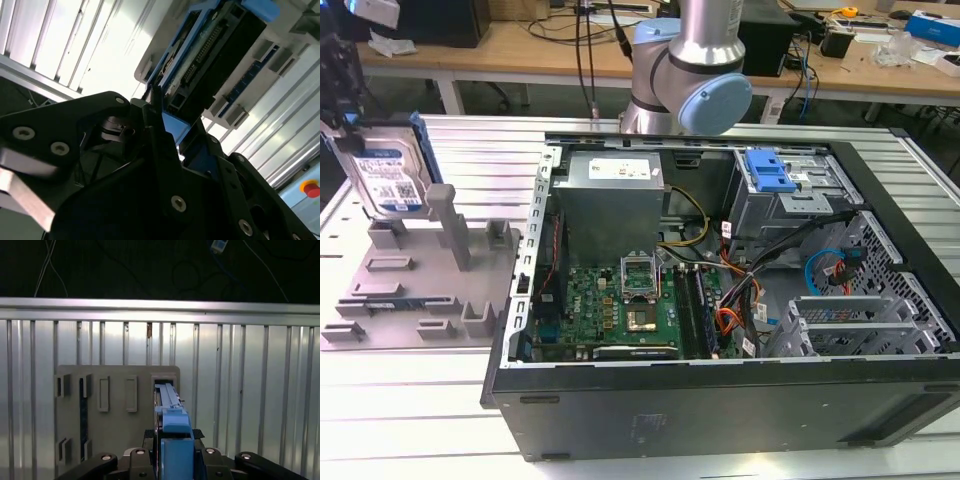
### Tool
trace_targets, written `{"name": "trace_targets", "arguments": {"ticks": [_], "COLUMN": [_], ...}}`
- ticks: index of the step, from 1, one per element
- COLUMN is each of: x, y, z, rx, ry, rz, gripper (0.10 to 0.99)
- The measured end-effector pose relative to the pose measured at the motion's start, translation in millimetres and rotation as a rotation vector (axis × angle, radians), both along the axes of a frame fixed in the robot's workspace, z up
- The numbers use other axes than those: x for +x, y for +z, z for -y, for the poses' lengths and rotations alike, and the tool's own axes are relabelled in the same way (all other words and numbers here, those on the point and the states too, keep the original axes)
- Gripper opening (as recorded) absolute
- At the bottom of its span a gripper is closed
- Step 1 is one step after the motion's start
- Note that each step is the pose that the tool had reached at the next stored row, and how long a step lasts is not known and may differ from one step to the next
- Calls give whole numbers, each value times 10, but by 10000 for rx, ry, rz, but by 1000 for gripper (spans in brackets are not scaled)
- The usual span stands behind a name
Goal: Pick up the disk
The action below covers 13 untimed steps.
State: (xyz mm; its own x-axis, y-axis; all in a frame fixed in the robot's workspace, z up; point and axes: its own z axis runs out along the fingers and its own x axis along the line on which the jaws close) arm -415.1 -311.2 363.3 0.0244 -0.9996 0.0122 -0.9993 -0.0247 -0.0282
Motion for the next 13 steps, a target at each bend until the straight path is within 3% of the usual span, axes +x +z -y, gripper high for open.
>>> {"name": "trace_targets", "arguments": {"ticks": [2,4,6,8,12,13], "x": [0,0,0,0,0,0], "y": [98,266,360,556,750,835], "z": [0,0,0,0,1,2], "rx": [0,0,0,0,0,0], "ry": [0,0,0,0,0,0], "rz": [2,1,0,1,-1,2], "gripper": [369,369,369,369,369,369]}}
